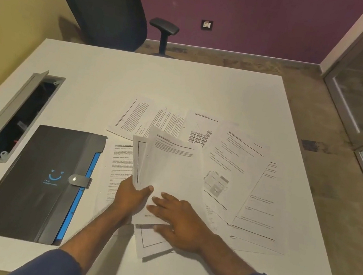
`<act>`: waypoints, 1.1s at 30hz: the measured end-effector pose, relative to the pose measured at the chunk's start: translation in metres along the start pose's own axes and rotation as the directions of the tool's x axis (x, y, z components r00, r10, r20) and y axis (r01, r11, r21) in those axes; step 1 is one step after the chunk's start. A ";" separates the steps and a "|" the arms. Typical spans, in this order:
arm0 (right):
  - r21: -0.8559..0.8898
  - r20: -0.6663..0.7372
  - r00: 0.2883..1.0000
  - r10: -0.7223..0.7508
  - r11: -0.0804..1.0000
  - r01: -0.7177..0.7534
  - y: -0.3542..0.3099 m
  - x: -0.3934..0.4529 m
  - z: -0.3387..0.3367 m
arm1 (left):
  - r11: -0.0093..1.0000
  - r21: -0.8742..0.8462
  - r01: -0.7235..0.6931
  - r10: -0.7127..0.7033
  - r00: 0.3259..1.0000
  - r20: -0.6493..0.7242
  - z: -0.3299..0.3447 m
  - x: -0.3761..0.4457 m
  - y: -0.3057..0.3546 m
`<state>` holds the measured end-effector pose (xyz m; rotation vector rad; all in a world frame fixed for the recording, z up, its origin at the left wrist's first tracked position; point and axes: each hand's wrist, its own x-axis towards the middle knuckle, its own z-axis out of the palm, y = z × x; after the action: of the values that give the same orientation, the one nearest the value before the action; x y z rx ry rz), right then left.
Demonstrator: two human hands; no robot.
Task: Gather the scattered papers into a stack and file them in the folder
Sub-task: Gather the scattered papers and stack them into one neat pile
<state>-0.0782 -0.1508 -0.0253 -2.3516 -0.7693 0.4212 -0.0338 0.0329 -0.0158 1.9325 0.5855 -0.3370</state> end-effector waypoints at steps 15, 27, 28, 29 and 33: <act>0.467 -0.324 0.014 0.946 0.173 -0.867 0.103 -0.008 -0.045 | 0.990 -0.079 0.120 -0.126 0.989 -0.078 -0.011 -0.002 -0.014; 0.771 -0.377 0.053 0.925 0.344 -0.536 0.118 -0.016 -0.038 | 0.989 -0.070 0.131 -0.136 0.988 -0.076 -0.020 -0.004 -0.010; 0.773 -0.407 0.054 0.912 0.375 -0.512 0.117 -0.018 -0.039 | 0.989 -0.070 0.129 -0.134 0.988 -0.076 -0.021 -0.003 -0.010; 0.784 -0.429 0.056 0.902 0.402 -0.474 0.115 -0.021 -0.040 | 0.989 -0.071 0.127 -0.133 0.988 -0.075 -0.021 -0.003 -0.010; 0.844 -0.475 0.081 0.876 0.479 -0.240 0.104 -0.032 -0.051 | 0.988 -0.083 0.129 -0.135 0.988 -0.073 -0.021 0.001 -0.008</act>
<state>-0.0356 -0.2606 -0.0506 -1.6792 0.9119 -0.3639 -0.0384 0.0553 -0.0137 1.8430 0.7696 -0.3187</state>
